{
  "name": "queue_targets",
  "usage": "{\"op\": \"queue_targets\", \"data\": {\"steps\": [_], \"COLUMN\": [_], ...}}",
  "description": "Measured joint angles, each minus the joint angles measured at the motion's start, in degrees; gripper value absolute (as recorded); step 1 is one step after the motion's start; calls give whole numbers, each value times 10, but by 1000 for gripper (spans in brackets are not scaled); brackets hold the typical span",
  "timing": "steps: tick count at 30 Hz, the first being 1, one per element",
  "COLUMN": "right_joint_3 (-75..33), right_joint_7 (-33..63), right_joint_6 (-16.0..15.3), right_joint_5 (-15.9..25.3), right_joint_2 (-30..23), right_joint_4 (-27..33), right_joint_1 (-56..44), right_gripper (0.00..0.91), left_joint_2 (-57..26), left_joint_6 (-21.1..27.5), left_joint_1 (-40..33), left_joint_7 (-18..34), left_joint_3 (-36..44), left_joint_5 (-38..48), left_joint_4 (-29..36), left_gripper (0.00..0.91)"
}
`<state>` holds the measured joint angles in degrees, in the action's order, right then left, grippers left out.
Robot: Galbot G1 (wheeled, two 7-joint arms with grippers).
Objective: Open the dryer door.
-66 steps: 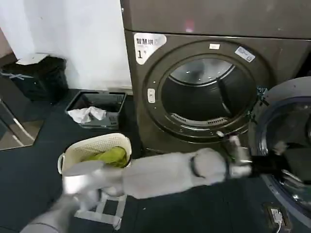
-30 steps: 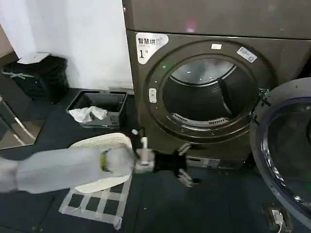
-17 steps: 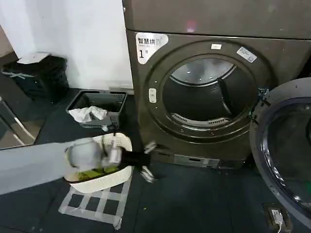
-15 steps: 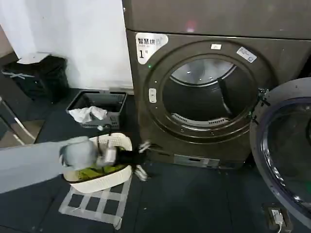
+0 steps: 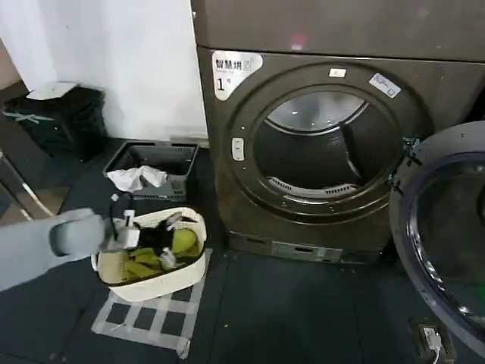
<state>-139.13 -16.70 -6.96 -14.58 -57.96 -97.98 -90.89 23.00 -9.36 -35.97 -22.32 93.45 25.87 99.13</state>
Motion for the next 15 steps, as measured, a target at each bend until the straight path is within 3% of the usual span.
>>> {"op": "queue_targets", "data": {"steps": [15], "right_joint_3": [8], "right_joint_7": [1], "right_joint_6": [5], "right_joint_5": [8], "right_joint_2": [2], "right_joint_4": [14], "right_joint_1": [7], "right_gripper": [907], "left_joint_2": [-19], "left_joint_6": [16], "left_joint_1": [-26], "left_joint_7": [-35], "left_joint_3": [42], "left_joint_5": [-28], "left_joint_4": [-67], "left_gripper": [907]}}
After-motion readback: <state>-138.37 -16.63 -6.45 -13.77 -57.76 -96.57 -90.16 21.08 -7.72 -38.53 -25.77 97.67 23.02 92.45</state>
